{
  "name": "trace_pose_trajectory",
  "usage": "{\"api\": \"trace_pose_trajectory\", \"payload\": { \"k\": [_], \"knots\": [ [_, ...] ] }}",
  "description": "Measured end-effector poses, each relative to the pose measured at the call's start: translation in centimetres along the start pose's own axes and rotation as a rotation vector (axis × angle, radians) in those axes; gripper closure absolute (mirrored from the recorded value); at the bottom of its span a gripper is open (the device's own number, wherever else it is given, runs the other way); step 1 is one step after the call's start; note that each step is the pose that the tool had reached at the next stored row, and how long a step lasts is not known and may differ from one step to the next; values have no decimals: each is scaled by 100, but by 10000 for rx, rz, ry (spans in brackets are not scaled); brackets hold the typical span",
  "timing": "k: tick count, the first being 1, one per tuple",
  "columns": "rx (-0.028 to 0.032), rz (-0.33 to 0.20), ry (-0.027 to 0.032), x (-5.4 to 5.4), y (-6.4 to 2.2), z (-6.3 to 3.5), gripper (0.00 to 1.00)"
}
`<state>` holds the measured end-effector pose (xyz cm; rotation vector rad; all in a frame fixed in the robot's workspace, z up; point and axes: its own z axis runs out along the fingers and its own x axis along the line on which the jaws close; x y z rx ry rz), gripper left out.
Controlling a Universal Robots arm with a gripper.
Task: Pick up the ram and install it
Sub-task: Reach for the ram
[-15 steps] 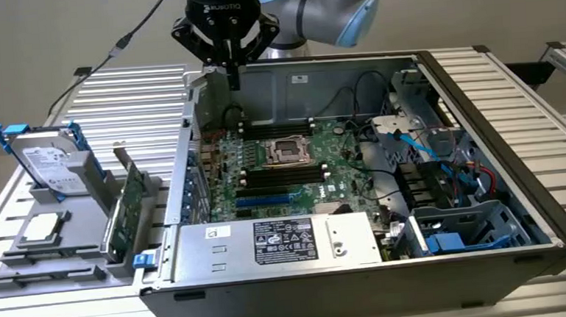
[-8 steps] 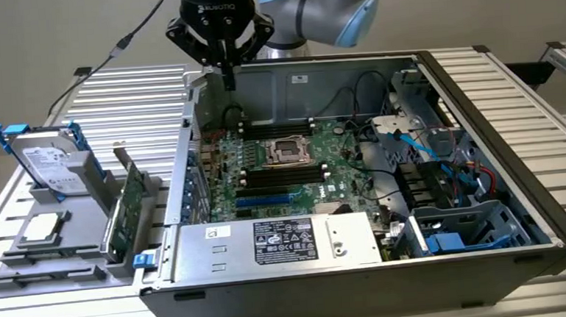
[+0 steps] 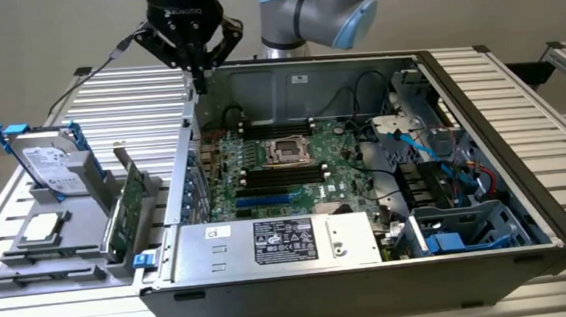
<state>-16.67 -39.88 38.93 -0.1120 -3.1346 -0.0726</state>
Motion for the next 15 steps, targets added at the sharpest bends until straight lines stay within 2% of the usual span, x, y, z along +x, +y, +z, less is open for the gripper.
{"api": "trace_pose_trajectory", "payload": {
  "k": [8, 9, 15],
  "knots": [
    [50, 16, 350, 324, -26, 54, 89],
    [55, 17, 377, 368, -29, 60, 89],
    [61, 18, 378, 639, -61, 95, 89]
  ]
}}
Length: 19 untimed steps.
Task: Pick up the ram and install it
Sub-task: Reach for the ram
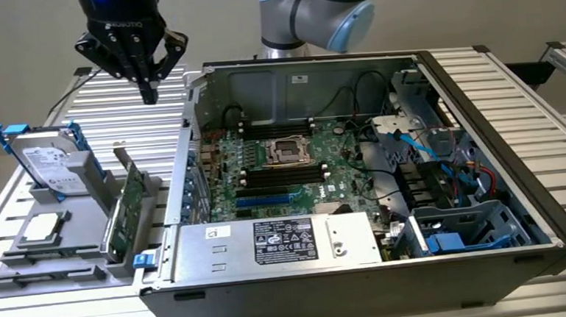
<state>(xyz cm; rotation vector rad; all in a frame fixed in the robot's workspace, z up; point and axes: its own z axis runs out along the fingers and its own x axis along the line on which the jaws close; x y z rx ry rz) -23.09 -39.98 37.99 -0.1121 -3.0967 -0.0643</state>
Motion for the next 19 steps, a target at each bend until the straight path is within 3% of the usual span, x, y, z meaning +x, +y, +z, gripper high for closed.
{"api": "trace_pose_trajectory", "payload": {
  "k": [6, 14, 19],
  "knots": [
    [-2, -1, -31, 270, -58, 19, 89],
    [-13, -10, -194, 623, -151, 54, 89],
    [-13, -44, -203, 730, -228, 65, 89]
  ]
}}
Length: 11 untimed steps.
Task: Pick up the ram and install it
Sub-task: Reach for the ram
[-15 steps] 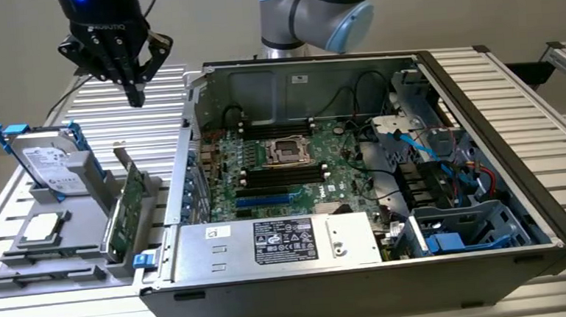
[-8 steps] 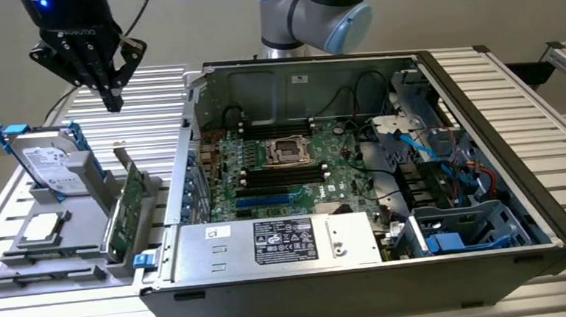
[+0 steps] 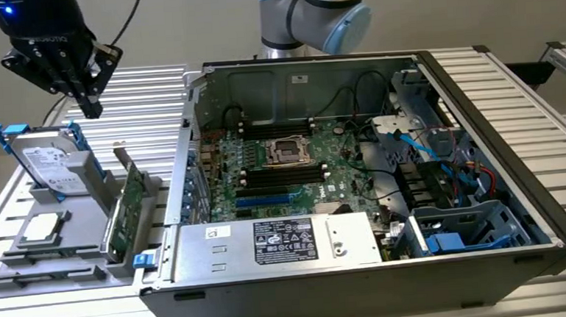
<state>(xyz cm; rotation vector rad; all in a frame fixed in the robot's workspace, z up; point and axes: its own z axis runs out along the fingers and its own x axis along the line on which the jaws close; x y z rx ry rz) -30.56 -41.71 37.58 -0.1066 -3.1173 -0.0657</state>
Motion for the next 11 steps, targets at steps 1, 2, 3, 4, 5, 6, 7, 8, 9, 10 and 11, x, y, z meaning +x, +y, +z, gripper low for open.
{"api": "trace_pose_trajectory", "payload": {
  "k": [1, 2, 3, 4, 5, 6, 7, 8, 9, 10, 11],
  "knots": [
    [0, -14, 1, 14, -18, 3, 89],
    [-1, -32, 2, 25, -36, 7, 89],
    [-2, -51, 3, 36, -55, 10, 89],
    [-3, -69, 3, 45, -72, 14, 89],
    [-3, -87, 5, 57, -89, 17, 89],
    [-4, -102, 6, 70, -106, 21, 89],
    [-4, -116, 5, 87, -124, 25, 89],
    [-4, -131, 7, 100, -140, 29, 89],
    [-4, -145, 7, 114, -157, 34, 89],
    [-4, -158, 8, 126, -172, 41, 89],
    [-5, -172, 9, 137, -189, 49, 89]
  ]
}}
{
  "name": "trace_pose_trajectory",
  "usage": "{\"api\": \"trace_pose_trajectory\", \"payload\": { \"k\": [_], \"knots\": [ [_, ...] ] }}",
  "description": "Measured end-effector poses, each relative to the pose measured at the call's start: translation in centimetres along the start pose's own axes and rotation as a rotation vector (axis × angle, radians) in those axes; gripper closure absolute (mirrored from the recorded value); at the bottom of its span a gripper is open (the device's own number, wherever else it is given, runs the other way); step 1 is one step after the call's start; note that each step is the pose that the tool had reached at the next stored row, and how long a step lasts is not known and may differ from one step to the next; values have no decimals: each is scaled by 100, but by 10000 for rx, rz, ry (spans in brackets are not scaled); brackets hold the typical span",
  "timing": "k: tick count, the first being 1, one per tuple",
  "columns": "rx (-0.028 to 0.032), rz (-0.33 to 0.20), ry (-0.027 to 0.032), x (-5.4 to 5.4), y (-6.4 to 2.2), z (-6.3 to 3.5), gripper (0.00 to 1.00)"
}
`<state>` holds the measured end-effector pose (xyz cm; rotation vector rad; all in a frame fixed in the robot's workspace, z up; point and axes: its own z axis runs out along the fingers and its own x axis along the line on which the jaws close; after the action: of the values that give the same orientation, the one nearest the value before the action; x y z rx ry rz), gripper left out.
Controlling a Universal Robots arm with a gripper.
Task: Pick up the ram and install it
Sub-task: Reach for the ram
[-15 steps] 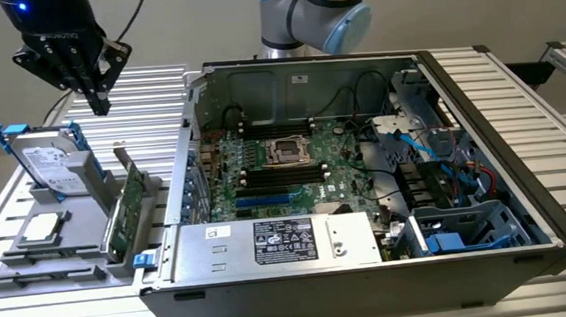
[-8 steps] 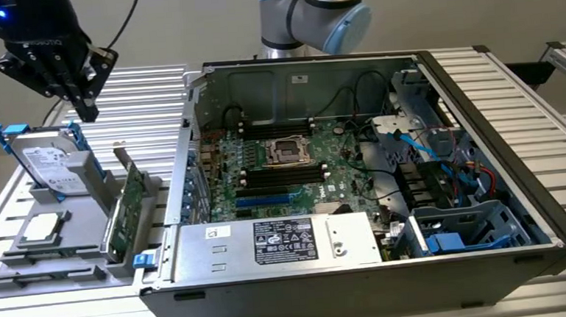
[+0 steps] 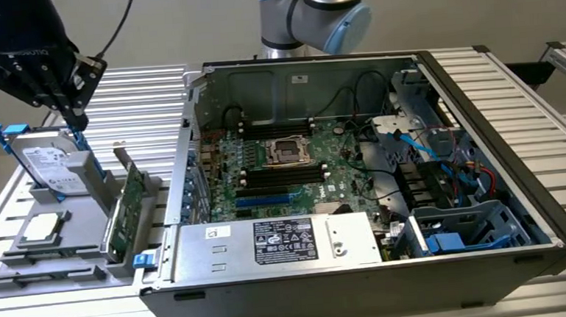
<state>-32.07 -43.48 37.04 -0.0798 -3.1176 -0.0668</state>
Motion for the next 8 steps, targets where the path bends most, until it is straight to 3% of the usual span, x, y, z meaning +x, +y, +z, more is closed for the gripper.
{"api": "trace_pose_trajectory", "payload": {
  "k": [8],
  "knots": [
    [-11, -100, 11, 84, -138, 67, 89]
  ]
}}
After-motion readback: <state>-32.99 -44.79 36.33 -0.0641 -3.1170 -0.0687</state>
